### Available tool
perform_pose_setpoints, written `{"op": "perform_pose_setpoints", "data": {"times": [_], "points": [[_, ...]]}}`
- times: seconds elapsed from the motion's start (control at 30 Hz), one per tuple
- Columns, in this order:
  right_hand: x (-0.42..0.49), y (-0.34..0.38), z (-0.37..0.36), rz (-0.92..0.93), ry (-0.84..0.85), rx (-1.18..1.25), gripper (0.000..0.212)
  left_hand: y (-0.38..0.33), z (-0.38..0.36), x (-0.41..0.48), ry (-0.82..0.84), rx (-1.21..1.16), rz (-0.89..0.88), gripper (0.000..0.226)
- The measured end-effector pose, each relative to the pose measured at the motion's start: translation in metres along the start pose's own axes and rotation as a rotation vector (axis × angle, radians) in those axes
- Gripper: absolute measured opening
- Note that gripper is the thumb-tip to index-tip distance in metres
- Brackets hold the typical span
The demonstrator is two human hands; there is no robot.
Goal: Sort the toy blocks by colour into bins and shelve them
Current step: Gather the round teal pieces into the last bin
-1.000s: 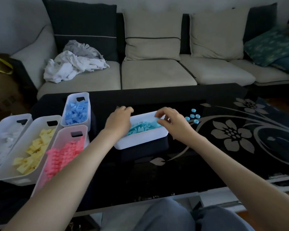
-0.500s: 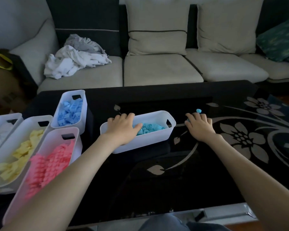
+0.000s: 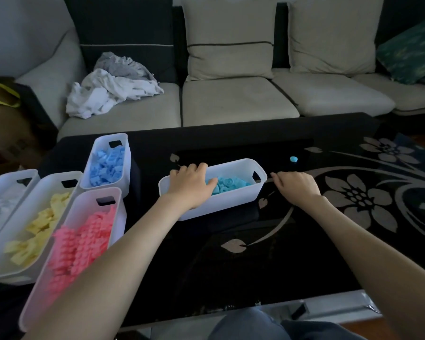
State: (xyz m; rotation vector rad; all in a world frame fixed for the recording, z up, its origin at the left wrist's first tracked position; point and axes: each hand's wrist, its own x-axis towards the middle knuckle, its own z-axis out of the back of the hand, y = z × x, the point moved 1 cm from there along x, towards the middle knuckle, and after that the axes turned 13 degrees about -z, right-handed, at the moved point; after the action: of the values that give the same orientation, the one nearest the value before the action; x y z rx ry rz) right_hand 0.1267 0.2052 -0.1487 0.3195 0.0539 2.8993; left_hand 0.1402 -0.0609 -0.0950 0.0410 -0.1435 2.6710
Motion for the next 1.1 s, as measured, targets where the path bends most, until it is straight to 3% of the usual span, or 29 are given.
{"op": "perform_pose_setpoints", "data": {"times": [0.1,0.23,0.37,0.53,0.6,0.73,0.83,0.9,1.0,1.1], "points": [[-0.002,-0.001,0.004,-0.091,-0.008,0.105,0.048,-0.004,0.0,0.001,-0.02,-0.001,-0.018,0.048],[0.0,0.012,0.032,-0.164,-0.11,0.469,0.05,-0.009,-0.001,0.004,-0.045,-0.028,-0.041,0.045],[-0.007,0.058,0.08,-0.052,-0.158,0.753,0.053,-0.008,0.001,0.009,-0.007,-0.049,-0.026,0.044],[-0.02,0.09,0.083,0.168,0.172,0.522,0.035,-0.008,0.0,0.01,-0.019,-0.049,-0.019,0.044],[-0.021,0.08,0.078,0.172,0.145,0.56,0.033,-0.006,-0.001,0.009,-0.022,-0.061,-0.027,0.043],[-0.016,0.036,0.063,-0.109,-0.012,0.529,0.027,-0.003,-0.003,0.007,-0.044,-0.114,-0.052,0.04],[-0.027,0.001,0.038,-0.275,0.22,0.196,0.037,-0.001,-0.005,0.006,-0.063,-0.142,-0.063,0.039],[-0.036,-0.012,0.026,-0.257,0.32,0.181,0.027,-0.002,-0.004,0.005,-0.064,-0.143,-0.059,0.038],[-0.041,-0.011,0.029,-0.186,0.266,0.323,0.003,-0.003,-0.004,0.004,-0.073,-0.14,-0.064,0.036],[-0.038,0.003,0.051,-0.188,0.058,0.497,0.01,-0.001,-0.005,0.005,-0.08,-0.138,-0.068,0.035]]}}
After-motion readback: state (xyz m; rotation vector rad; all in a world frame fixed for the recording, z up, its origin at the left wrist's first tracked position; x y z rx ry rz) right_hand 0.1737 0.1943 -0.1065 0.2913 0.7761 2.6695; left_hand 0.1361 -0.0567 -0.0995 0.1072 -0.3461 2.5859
